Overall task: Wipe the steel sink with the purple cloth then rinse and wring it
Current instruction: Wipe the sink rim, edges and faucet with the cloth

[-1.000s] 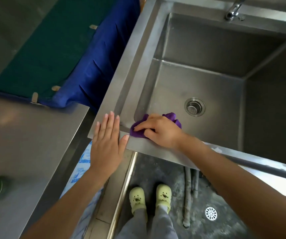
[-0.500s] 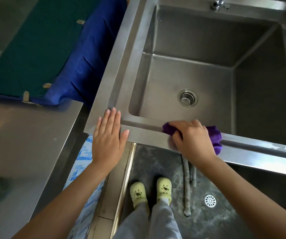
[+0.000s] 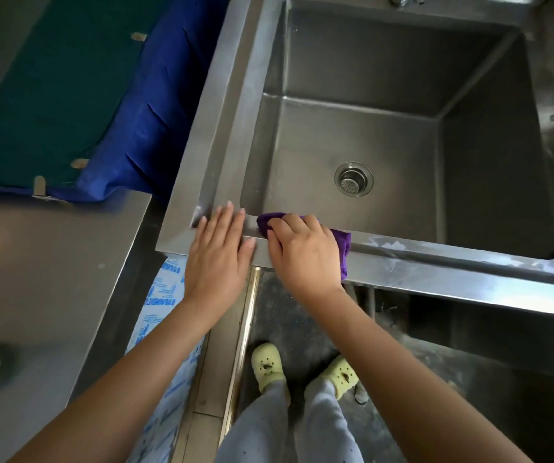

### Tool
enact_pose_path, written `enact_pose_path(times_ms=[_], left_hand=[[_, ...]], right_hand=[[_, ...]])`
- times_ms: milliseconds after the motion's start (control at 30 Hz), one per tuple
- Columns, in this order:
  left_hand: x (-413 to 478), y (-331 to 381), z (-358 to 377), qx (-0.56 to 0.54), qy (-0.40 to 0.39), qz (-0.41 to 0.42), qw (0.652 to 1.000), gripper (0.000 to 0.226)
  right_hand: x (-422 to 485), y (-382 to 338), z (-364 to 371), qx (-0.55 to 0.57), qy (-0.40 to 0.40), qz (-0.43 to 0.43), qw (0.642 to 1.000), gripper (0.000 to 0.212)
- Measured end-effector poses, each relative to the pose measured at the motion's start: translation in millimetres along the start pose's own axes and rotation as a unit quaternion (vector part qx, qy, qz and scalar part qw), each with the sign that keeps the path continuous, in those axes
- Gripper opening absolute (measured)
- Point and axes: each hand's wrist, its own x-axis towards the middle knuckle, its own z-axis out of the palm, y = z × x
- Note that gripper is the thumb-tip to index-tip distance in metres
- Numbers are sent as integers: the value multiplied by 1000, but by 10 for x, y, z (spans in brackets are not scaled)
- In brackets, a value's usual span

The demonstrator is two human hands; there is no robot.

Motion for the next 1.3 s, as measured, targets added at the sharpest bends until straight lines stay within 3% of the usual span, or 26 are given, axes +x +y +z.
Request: enact_pose_path(times_ms=[200,367,467,567,700,833,1133,1300], left_hand=[[216,530,153,46,-77,96,991,61],[245,973,255,40,-84,134,987,80],[244,1201,303,51,-97,158,981,77],[261,1358,352,45,-114,170,978,66],[250,1411,362,62,-108,168,978,81],[248,1420,387,69,-105,161,979,63],[257,1428,427,81,-108,162,977,63],[245,1418,412,76,-85,144,983,64]], right_hand=[[-266,603,-148,-47,32,71,996,18],[-509,1142,-325,-68,50,112,990,20],[-646,1421,-431,-63,54,144,986,24],[-756,1678,-510,-59,61,171,982,26],[-897,1934,-619,-60,82,233,967,22],[-830,1811,-530,-68,109,310,942,25],[-496,1032,-275,-12,114,236,965,21],[-581,1168,-298,-22,99,171,980,19]])
